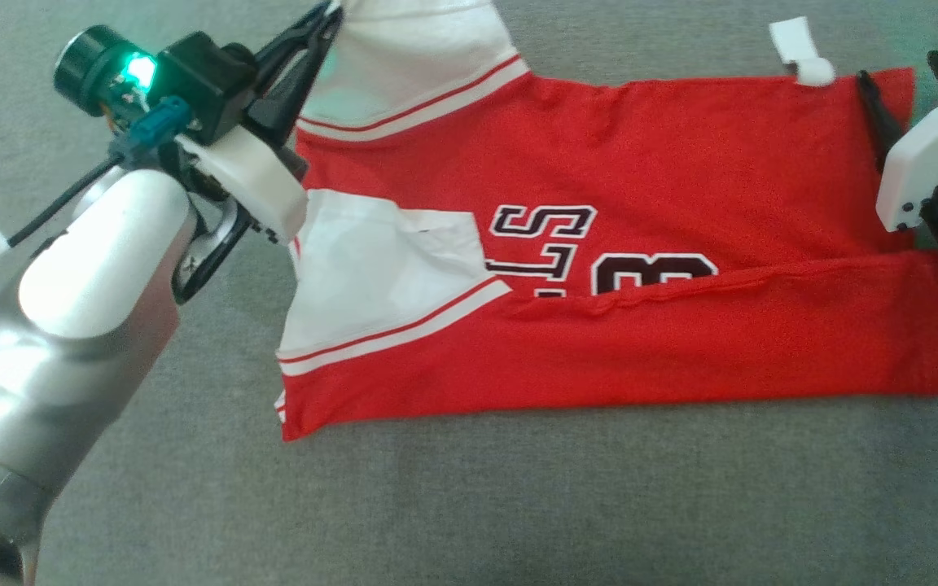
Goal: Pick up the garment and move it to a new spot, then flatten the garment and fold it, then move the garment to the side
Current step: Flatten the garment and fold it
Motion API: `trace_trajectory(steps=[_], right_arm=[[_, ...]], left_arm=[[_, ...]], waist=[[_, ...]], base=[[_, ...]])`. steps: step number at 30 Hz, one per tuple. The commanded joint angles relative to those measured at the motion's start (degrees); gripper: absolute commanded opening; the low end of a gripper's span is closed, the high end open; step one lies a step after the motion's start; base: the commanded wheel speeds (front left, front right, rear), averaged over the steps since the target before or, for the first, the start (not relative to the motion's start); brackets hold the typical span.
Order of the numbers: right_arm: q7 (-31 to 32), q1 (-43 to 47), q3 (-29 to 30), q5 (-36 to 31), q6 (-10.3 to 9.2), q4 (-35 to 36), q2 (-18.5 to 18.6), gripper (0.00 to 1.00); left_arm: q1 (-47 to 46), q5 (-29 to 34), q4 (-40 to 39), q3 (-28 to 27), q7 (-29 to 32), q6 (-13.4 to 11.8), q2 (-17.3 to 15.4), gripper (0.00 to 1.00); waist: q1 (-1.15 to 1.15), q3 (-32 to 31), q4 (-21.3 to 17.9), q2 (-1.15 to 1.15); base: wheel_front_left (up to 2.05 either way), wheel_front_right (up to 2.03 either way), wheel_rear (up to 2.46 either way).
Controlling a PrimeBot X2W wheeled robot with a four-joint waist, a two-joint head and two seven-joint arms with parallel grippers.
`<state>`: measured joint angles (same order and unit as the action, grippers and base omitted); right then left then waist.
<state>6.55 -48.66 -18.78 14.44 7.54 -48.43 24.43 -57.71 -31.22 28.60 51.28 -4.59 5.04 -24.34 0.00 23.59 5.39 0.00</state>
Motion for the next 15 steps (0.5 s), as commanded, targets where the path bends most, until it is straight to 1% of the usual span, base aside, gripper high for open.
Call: trace_trajectory(steps=[1, 5, 6, 10, 11, 12, 13, 15], right_arm=[[0.2, -1.1, -1.1, 0.6, -0.05, 0.9, 1.0, 1.00], [1.9, -2.9, -5.0, 1.9, -0.05, -2.3, 2.1, 1.00], [3.1, -3.6, -7.2, 2.1, -0.05, -3.8, 2.6, 1.00], [5.8, -4.5, -11.2, 4.1, -0.05, -6.0, 3.0, 1.00], [6.3, -4.7, -12.0, 4.7, -0.05, -6.3, 3.1, 0.82], [6.5, -5.0, -12.8, 5.3, -0.05, -6.5, 3.1, 0.30], [6.5, -5.4, -13.5, 5.9, -0.05, -6.6, 3.2, 0.00], [6.1, -6.2, -14.7, 7.1, -0.05, -6.4, 3.3, 0.00]], left_arm=[[-2.1, 0.3, -1.7, -2.0, 0.1, -0.4, -2.0, 0.00], [-1.9, 0.3, -4.0, -1.7, 0.9, -1.0, -1.8, 0.00], [-2.1, 0.4, -4.7, -1.6, 1.1, -1.3, -2.0, 0.00], [-2.2, 0.4, -5.0, -1.7, 1.2, -1.8, -2.5, 0.00], [-2.2, 0.3, -4.9, -1.8, 1.2, -1.9, -2.7, 0.00], [-2.2, 0.2, -4.7, -2.0, 1.2, -2.0, -2.8, 0.00], [-2.3, 0.1, -4.4, -2.1, 1.3, -2.2, -3.0, 0.00], [-2.6, 0.2, -3.8, -2.4, 1.2, -2.6, -3.6, 0.00]], waist=[[0.00, 0.5, 1.0, 0.00], [0.00, 0.9, 1.6, 0.00], [0.00, 1.2, 1.6, 0.00], [0.00, 1.6, 1.4, 0.00], [0.00, 1.7, 1.3, 0.00], [0.00, 1.8, 1.1, 0.00], [0.00, 1.9, 1.0, 0.00], [0.00, 2.0, 0.6, 0.00]], base=[[0.00, 0.00, 0.00], [0.00, 0.00, 0.00], [0.00, 0.00, 0.00], [0.00, 0.00, 0.00], [0.00, 0.00, 0.00], [0.00, 0.00, 0.00], [0.00, 0.00, 0.00], [0.00, 0.00, 0.00]])
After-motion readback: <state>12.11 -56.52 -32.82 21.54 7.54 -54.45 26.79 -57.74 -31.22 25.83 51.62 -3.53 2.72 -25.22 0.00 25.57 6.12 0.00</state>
